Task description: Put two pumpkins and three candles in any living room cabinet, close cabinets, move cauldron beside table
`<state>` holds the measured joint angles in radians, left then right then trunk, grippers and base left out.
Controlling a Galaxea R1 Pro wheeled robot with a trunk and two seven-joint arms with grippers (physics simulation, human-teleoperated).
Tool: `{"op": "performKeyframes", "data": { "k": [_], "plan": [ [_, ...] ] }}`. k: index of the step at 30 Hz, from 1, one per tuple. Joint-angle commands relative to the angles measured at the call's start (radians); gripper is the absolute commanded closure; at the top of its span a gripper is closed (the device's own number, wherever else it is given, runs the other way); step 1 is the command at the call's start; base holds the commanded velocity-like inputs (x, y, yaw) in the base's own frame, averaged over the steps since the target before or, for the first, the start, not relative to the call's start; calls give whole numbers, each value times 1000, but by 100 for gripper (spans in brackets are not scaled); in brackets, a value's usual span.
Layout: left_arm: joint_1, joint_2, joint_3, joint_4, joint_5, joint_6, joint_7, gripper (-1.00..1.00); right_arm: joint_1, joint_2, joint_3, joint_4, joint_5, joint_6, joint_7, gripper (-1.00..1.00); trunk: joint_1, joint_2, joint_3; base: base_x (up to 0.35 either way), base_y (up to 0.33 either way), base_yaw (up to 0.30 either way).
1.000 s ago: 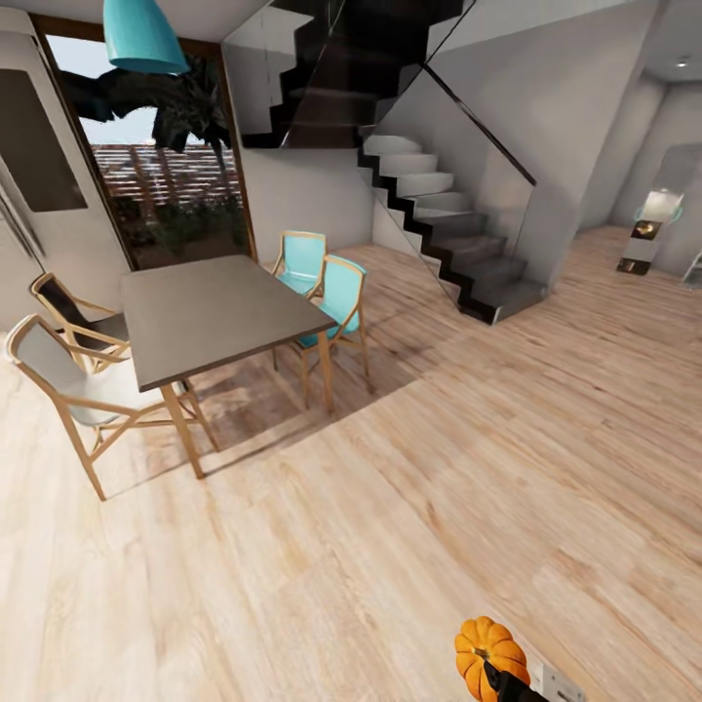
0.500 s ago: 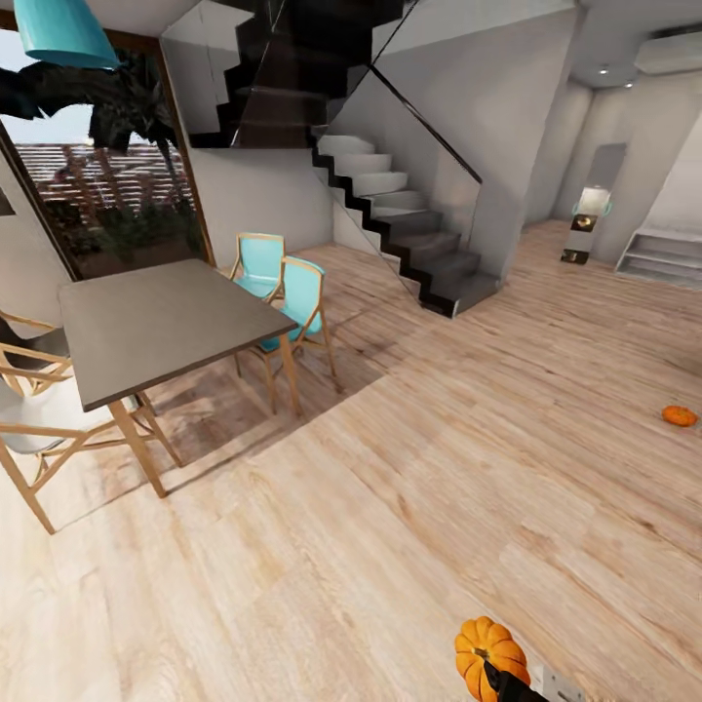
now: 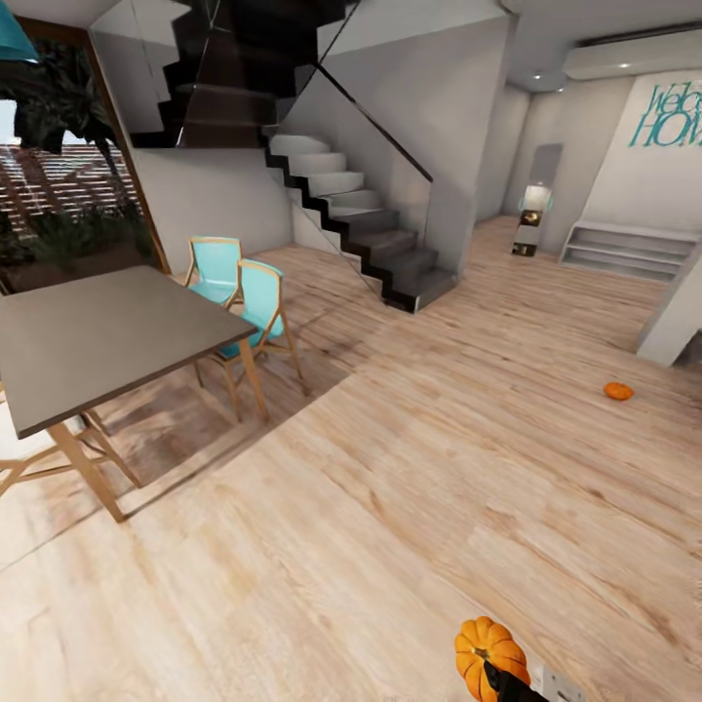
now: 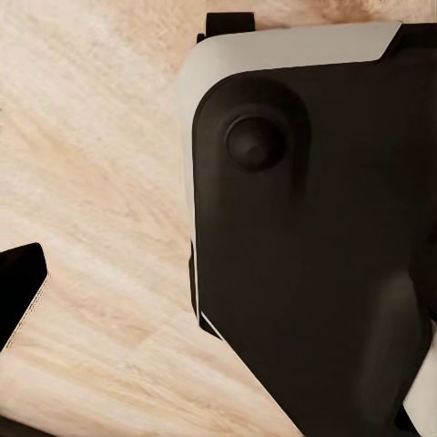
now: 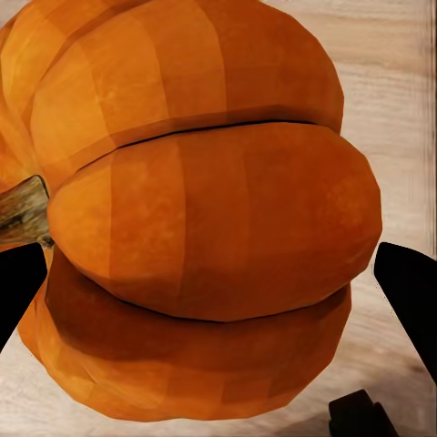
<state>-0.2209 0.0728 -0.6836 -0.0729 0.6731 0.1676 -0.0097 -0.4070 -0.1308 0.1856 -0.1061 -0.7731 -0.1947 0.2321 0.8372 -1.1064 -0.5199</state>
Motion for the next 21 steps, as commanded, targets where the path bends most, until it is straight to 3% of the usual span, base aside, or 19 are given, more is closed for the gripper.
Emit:
{"op": "performKeyframes", "data": {
  "k": [1,18,21],
  "plan": [
    [0,1,-5,-2,6,5,-1,-100,-1,-1,8,2,-11,-3,4,100,0,-1,-1,0,0,-264],
    [0,-8,-7,-2,9,5,4,-100,-1,-1,8,1,-11,-3,4,100,0,-1,-1,0,0,-264],
    [0,1,-4,-2,8,4,5,-100,-1,-1,8,2,-11,-3,4,100,0,-1,-1,0,0,-264]
  ]
}}
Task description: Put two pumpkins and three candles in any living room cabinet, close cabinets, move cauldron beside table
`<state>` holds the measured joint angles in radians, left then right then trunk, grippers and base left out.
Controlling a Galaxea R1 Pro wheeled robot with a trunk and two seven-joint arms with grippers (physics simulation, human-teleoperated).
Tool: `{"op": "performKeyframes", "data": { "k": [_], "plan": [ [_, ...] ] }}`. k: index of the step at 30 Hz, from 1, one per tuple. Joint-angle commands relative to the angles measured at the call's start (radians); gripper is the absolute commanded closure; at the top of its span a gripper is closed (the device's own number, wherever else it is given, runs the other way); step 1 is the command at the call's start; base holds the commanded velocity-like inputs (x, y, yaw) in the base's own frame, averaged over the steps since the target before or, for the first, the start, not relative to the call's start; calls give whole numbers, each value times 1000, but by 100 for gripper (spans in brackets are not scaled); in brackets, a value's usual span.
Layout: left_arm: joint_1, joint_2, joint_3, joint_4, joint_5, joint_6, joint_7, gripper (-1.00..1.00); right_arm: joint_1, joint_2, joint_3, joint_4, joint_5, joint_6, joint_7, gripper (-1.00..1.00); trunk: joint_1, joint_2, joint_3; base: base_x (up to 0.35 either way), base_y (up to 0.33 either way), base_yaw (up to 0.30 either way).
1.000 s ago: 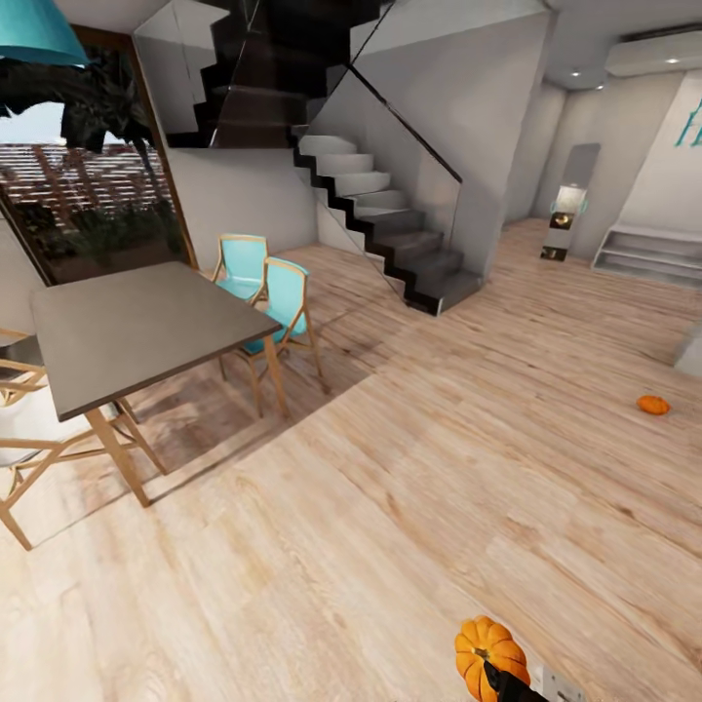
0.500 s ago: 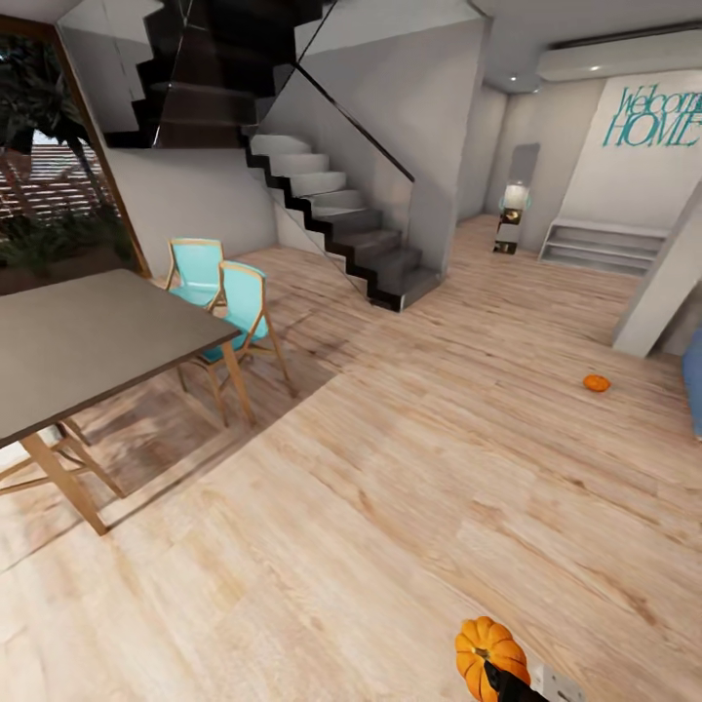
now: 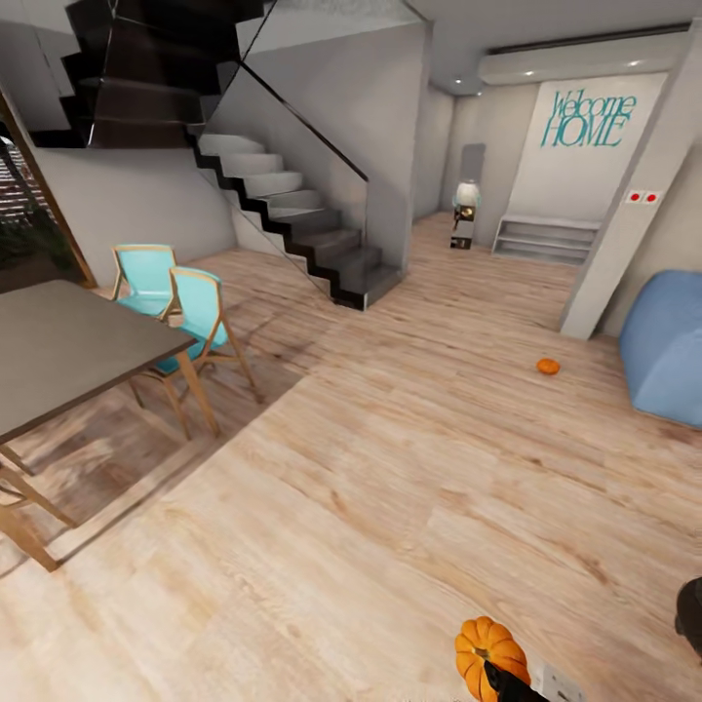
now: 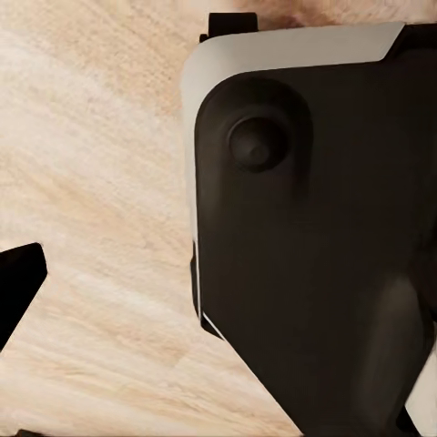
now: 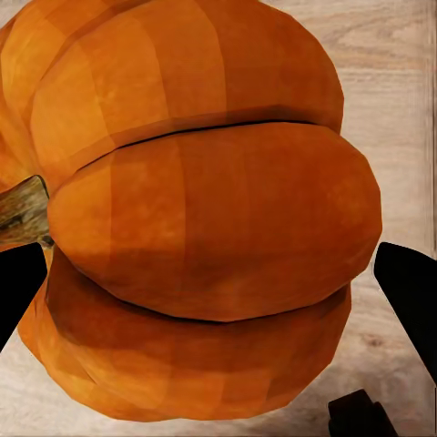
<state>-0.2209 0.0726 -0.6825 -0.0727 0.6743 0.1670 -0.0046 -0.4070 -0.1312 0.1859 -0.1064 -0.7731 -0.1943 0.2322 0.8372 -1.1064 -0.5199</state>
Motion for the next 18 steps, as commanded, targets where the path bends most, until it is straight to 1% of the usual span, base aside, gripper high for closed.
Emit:
{"op": "performKeyframes", "data": {
  "k": [1,6,10,13,15,18],
  "plan": [
    [0,2,-6,-2,7,5,0,-100,-1,0,7,2,-11,-4,4,100,0,-1,-1,0,0,-264],
    [1,-9,-8,-2,11,5,-2,-100,-1,1,7,2,-11,-4,4,100,0,-1,-1,0,0,-264],
    [0,-7,-5,-9,8,-1,-8,-100,-1,0,7,2,-11,-4,4,100,0,-1,-1,0,0,-264],
    [-8,8,-5,-15,5,-4,-11,-100,-1,1,7,2,-11,-4,4,100,0,-1,-1,0,0,-264],
    [-16,32,-5,-28,1,-5,-5,-100,-1,1,7,2,-11,-4,4,100,0,-1,-1,0,0,-264],
    [-77,75,-5,-106,-2,-3,0,-100,-1,1,7,2,-11,-5,4,100,0,-1,-1,100,0,-264]
  ]
}}
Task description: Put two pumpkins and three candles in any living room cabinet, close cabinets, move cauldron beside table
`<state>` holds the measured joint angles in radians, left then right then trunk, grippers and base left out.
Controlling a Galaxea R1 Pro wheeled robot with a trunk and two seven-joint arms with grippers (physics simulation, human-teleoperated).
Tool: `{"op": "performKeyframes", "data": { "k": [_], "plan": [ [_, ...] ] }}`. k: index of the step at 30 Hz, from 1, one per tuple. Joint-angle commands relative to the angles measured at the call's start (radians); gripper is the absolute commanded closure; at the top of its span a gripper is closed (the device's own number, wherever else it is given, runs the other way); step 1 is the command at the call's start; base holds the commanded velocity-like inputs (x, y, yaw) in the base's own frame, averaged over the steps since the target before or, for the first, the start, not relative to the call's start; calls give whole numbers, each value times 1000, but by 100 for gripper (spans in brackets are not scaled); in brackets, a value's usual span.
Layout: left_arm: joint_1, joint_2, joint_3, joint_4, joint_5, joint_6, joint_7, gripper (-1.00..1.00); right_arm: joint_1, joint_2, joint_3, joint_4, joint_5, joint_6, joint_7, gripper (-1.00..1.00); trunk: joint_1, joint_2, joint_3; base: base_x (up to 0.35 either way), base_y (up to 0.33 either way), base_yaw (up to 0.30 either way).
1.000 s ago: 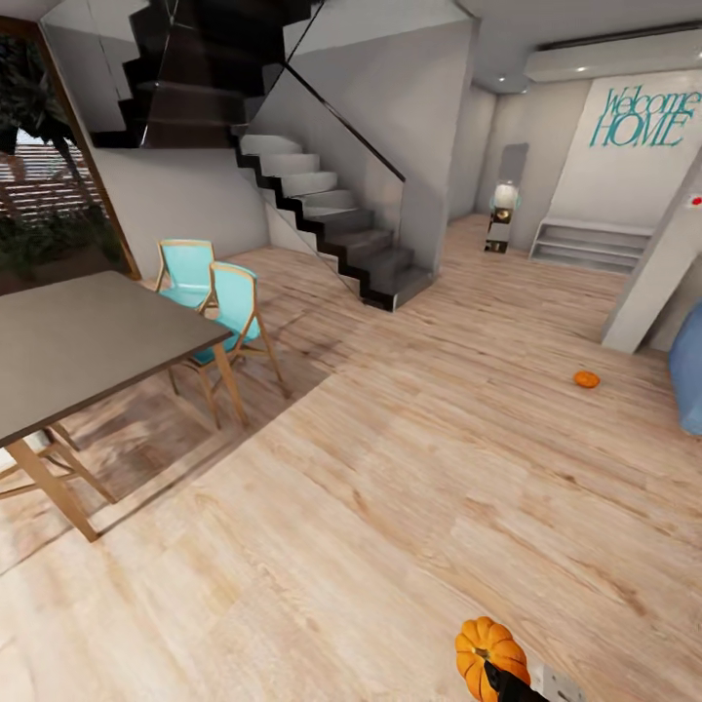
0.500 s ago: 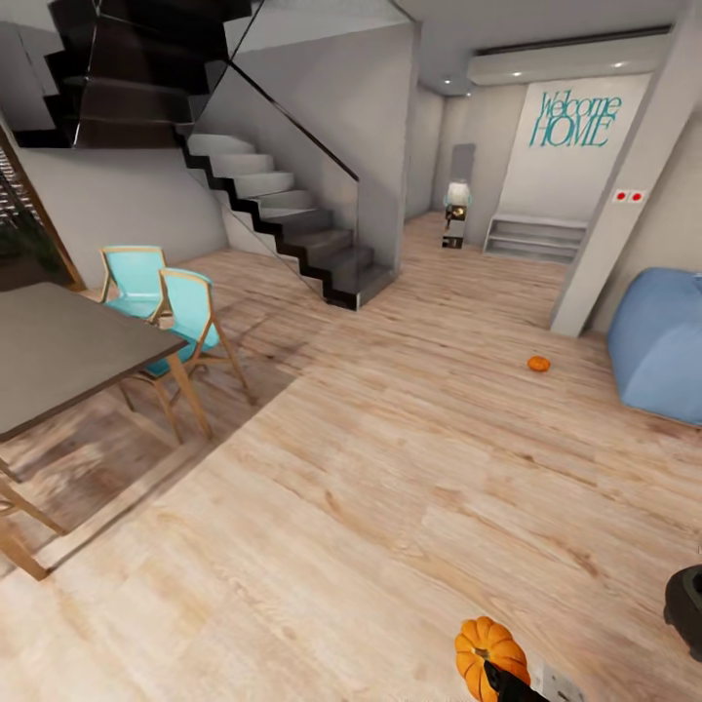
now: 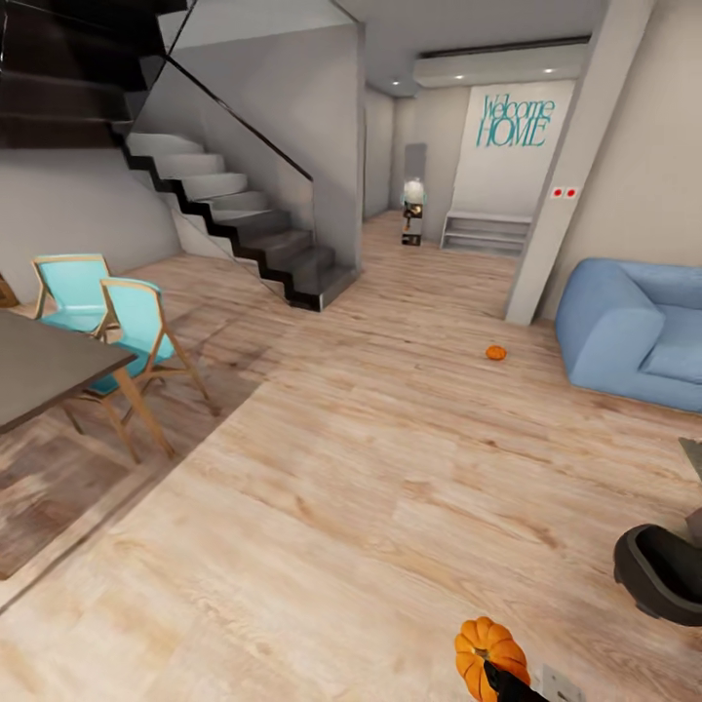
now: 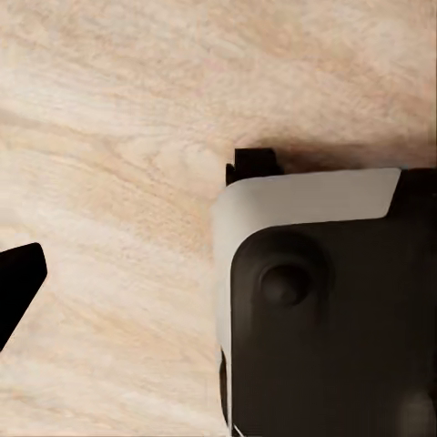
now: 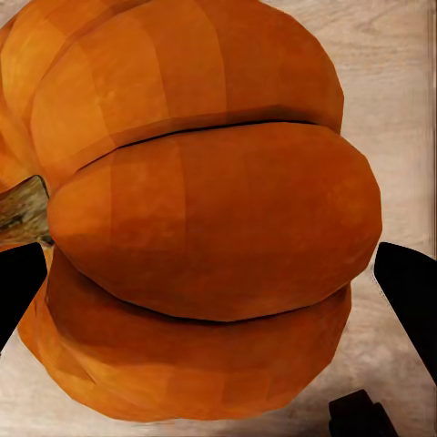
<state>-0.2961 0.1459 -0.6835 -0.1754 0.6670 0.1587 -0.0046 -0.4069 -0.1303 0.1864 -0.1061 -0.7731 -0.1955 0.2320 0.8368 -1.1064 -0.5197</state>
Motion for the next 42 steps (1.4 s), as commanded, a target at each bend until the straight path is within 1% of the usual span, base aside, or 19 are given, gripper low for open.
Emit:
{"op": "performKeyframes", "data": {
  "k": [1,3,6,9,11,14,17,19,21,22,24,25,27,30,34,39,41,42],
  "plan": [
    [-19,10,-4,-20,5,5,-1,-100,-1,0,7,2,-11,-4,4,100,0,-1,-1,241,0,-264],
    [-59,23,-4,-59,4,5,-1,-100,-1,0,7,2,-11,-4,4,100,0,-1,-1,288,0,-264],
    [-88,27,-4,-93,4,-3,0,-100,-1,0,7,2,-11,-4,4,100,0,-1,-1,318,0,-264],
    [-98,18,-5,-108,3,-91,0,-100,-1,0,7,2,-11,-4,4,100,0,-1,-1,330,0,-264],
    [-103,17,-5,-116,3,-128,0,-100,-1,0,7,2,-11,-4,4,100,0,-1,-1,332,0,-264],
    [-111,24,-5,-165,2,-149,0,-100,-1,0,7,2,-11,-5,4,100,0,-1,-1,333,0,-258],
    [-119,29,-4,-193,2,-151,-2,-100,-1,0,7,2,-13,-5,4,100,0,-1,-2,323,0,-253],
    [-129,30,-4,-202,2,-143,-4,-100,-1,0,7,2,-12,-5,4,100,0,-1,-3,308,0,-251],
    [-162,32,-6,-207,1,-114,-5,-100,-1,1,7,2,-14,-5,4,100,0,-1,-4,294,0,-252],
    [-189,35,-7,-209,1,-60,-6,-100,-1,2,7,2,-15,-5,4,100,0,-1,-4,261,0,-252],
    [-215,52,-7,-218,0,27,-9,-100,-1,2,7,2,-17,-5,4,100,0,-1,-5,231,0,-252],
    [-222,59,-8,-235,0,61,-8,-100,-1,2,7,2,-18,-5,4,100,0,-1,-5,200,0,-252],
    [-231,72,-11,-280,0,103,-6,-100,-1,2,7,2,-19,-4,4,100,0,-1,-6,200,0,-253],
    [-234,78,-14,-301,-1,121,-5,-100,-1,3,7,2,-19,-4,4,100,0,-1,-7,257,0,-253],
    [-235,79,-14,-305,-1,125,-5,-100,-1,3,7,2,-23,-4,4,100,0,-1,-9,321,0,-230],
    [-235,77,-16,-305,-1,125,-3,-100,-1,3,7,2,-14,-5,4,100,0,-1,-9,332,24,-53],
    [-235,77,-16,-305,-1,125,-3,-100,-1,8,7,2,-10,-5,4,100,0,-1,-9,322,99,-8],
    [-235,77,-16,-305,-1,125,-3,-100,-1,17,8,2,-9,-5,4,100,0,-1,-9,317,118,-3]
  ]
}}
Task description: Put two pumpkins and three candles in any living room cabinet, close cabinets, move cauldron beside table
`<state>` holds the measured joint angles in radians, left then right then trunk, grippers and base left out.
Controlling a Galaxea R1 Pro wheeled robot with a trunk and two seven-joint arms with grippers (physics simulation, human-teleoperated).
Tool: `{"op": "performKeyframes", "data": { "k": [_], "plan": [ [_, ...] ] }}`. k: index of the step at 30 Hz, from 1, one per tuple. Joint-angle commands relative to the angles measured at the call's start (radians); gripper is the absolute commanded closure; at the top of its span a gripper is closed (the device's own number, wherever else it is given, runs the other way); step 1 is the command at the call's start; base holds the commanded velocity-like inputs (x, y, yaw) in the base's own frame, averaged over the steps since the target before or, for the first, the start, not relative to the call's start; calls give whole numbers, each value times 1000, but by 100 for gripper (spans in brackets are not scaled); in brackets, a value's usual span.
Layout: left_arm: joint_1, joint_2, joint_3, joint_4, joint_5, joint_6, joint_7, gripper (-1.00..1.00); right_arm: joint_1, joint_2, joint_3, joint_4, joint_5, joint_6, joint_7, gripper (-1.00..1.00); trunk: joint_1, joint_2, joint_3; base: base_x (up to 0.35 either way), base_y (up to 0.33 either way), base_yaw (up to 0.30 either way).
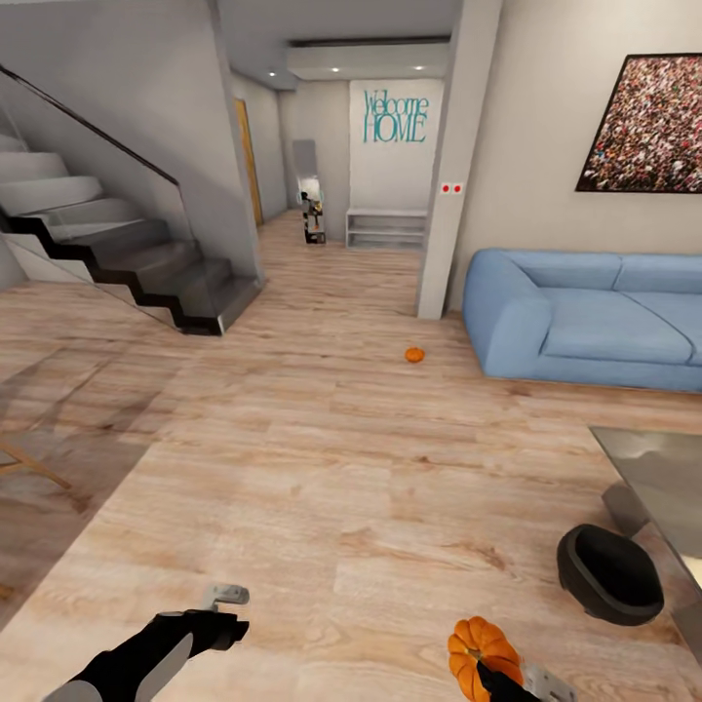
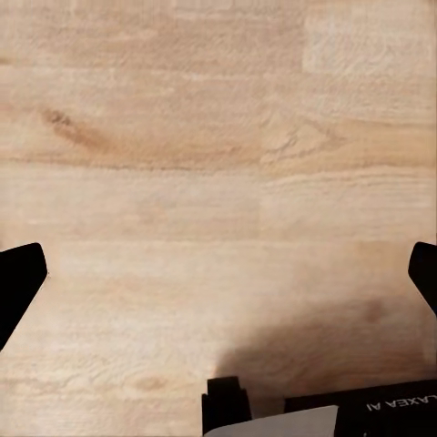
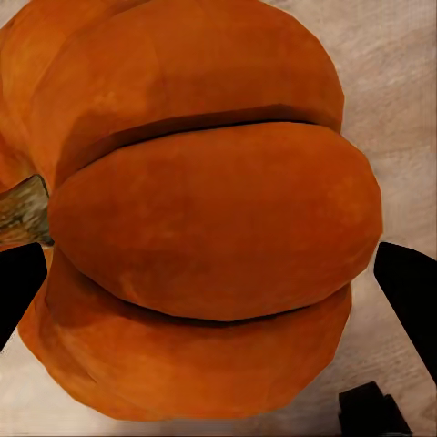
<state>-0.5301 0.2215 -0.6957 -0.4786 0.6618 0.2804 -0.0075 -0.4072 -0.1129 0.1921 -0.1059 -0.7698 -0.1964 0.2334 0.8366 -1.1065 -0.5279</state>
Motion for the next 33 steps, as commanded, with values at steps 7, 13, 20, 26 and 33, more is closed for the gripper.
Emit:
{"op": "performKeyframes", "data": {
  "k": [7,13,20,26,33],
  "plan": [
    [-1,-3,-28,-1,4,3,0,-100,-1,16,2,-7,-12,-14,3,100,1,-1,-1,316,101,-1],
    [-1,-8,-83,0,7,2,1,-100,-1,16,1,-9,-12,-18,3,100,1,-1,-1,326,13,0],
    [-1,-9,-88,0,8,2,1,-100,-1,16,1,-9,-13,-18,3,100,1,-1,-1,331,1,0],
    [-1,-10,-88,0,8,2,1,-100,-1,16,1,-9,-13,-19,3,100,1,-1,-1,334,0,0],
    [-1,-9,-88,0,8,2,1,-100,-1,16,1,-7,-13,-27,3,100,1,-1,-1,335,0,0]
  ]
}}
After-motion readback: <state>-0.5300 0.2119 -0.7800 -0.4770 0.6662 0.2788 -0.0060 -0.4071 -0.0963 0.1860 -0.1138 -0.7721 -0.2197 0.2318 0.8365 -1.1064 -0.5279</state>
